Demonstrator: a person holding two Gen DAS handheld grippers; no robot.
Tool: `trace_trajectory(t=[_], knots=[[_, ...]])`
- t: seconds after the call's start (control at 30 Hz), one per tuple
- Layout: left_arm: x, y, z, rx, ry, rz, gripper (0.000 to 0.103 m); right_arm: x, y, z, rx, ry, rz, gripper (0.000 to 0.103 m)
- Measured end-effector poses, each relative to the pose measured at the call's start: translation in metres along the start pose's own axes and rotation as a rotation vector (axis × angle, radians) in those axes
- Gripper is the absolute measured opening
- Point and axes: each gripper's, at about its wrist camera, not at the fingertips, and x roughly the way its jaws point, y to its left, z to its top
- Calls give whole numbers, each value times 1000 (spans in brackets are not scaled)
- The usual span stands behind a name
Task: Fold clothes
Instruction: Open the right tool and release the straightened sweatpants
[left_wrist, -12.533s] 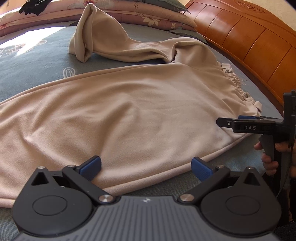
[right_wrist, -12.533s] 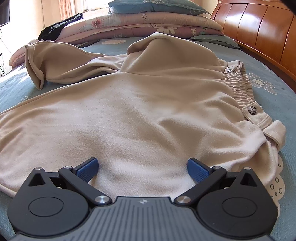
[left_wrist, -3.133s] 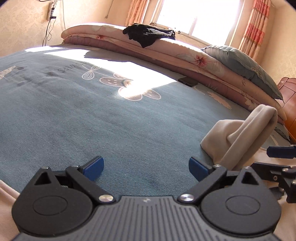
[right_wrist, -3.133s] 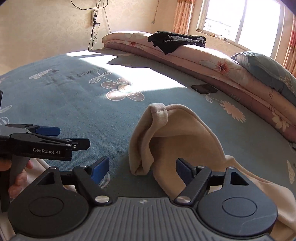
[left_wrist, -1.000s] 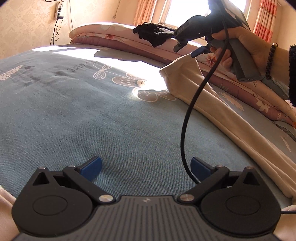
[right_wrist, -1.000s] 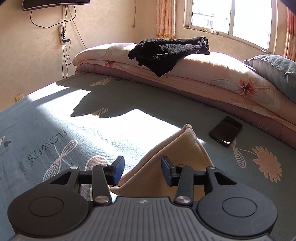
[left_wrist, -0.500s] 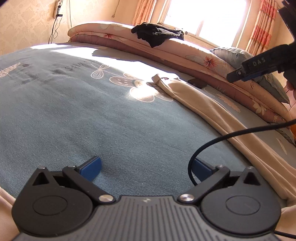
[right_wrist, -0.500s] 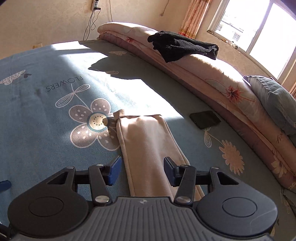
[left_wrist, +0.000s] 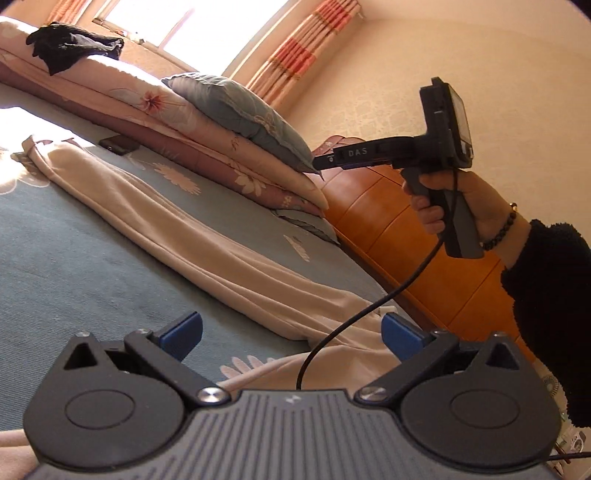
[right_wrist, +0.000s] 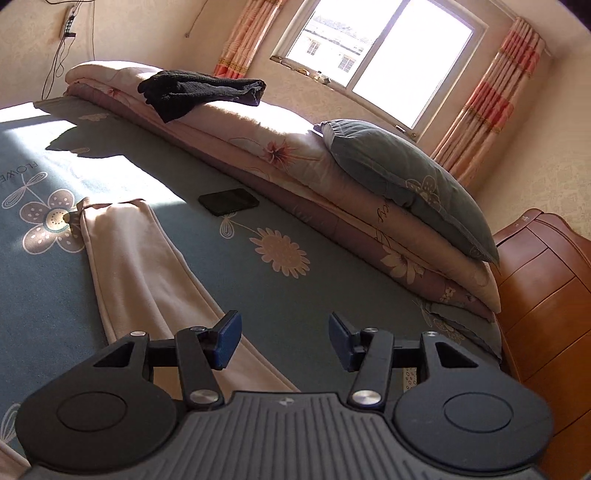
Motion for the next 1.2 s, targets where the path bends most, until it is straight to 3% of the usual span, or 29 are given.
trace_trajectory(t=[0.1, 0.17, 0.3, 0.37, 0.53, 0.63, 0.83, 0.9, 0.93, 1.0, 1.07, 1.13, 1.2], knots=[[7, -5, -7, -10, 20, -121, 102, 0, -31, -23, 33, 30, -91, 58], [9, -1, -7, -25, 24, -81, 102, -4, -54, -38, 81, 61, -94, 57], [9, 21, -7, -115, 15, 40, 102, -18, -77, -76, 133, 80, 36, 54], [9, 36, -8, -177, 5, 110, 102, -16, -58, -98, 88, 103, 123, 41], [7, 66, -10, -285, -2, 249, 102, 11, 12, -143, -50, 190, 300, 35], [9, 70, -9, -290, -7, 268, 102, 27, 41, -160, -102, 243, 345, 29], [16, 68, -8, -253, 5, 283, 102, 27, 58, -182, -214, 215, 187, 29], [18, 66, -9, -235, 12, 290, 102, 35, 56, -188, -207, 255, 179, 18], [19, 65, -9, -225, 15, 294, 102, 35, 53, -188, -199, 238, 152, 8], [20, 63, -9, -212, 20, 300, 102, 24, 34, -179, -73, 163, 112, 7], [20, 62, -10, -204, 22, 302, 102, 13, 7, -173, 95, 105, 160, 7], [21, 61, -10, -198, 25, 304, 102, -4, -15, -175, 214, 36, 182, 9], [22, 61, -10, -192, 26, 307, 102, -13, -27, -178, 277, 24, 216, 18]])
